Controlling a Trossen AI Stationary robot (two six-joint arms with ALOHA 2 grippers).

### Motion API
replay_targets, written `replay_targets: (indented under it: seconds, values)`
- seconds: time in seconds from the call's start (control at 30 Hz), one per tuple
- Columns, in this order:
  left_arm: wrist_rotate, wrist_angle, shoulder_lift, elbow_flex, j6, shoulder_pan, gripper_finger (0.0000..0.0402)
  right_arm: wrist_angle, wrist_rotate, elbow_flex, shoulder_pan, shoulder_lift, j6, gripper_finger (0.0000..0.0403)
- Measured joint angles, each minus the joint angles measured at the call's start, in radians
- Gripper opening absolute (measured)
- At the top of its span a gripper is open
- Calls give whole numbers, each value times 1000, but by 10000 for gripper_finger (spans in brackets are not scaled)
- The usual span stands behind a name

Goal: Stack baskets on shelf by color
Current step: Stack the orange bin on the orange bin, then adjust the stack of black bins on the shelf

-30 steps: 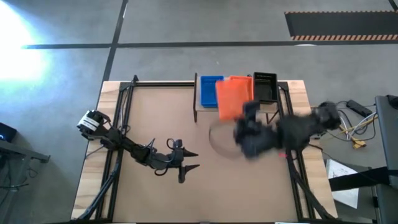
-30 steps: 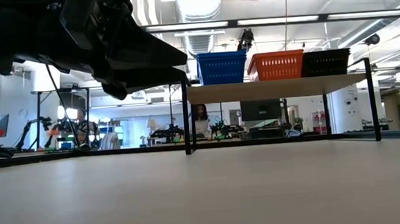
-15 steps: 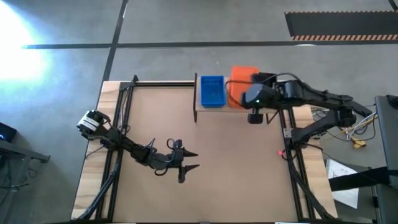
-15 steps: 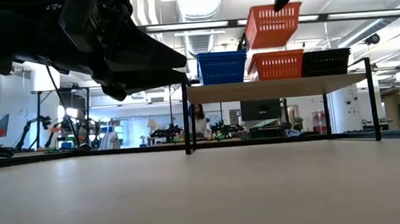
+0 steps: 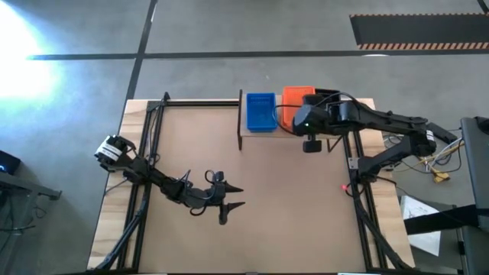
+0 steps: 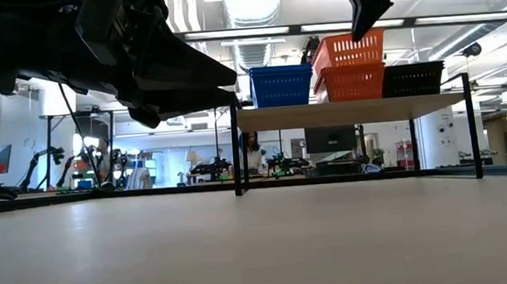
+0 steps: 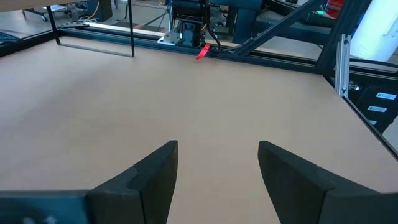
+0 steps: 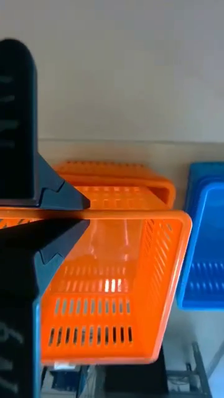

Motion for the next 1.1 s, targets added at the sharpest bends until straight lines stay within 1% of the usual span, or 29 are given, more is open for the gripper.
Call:
replay_targets:
  seconds: [0.23,0.47,0.93,1.1]
  values:
    - [0,0,0,0,-1,0,207,56,89,-10,0,0,-21,13]
    - [0,1,0,0,-2,0,207,74,97,-52,0,1,-42,19]
    - [0,1,0,0,-1,0,207,73,98,-11,0,-3,22,119]
    - [0,1,0,0,-1,0,207,65,97,3,0,-22,93,142]
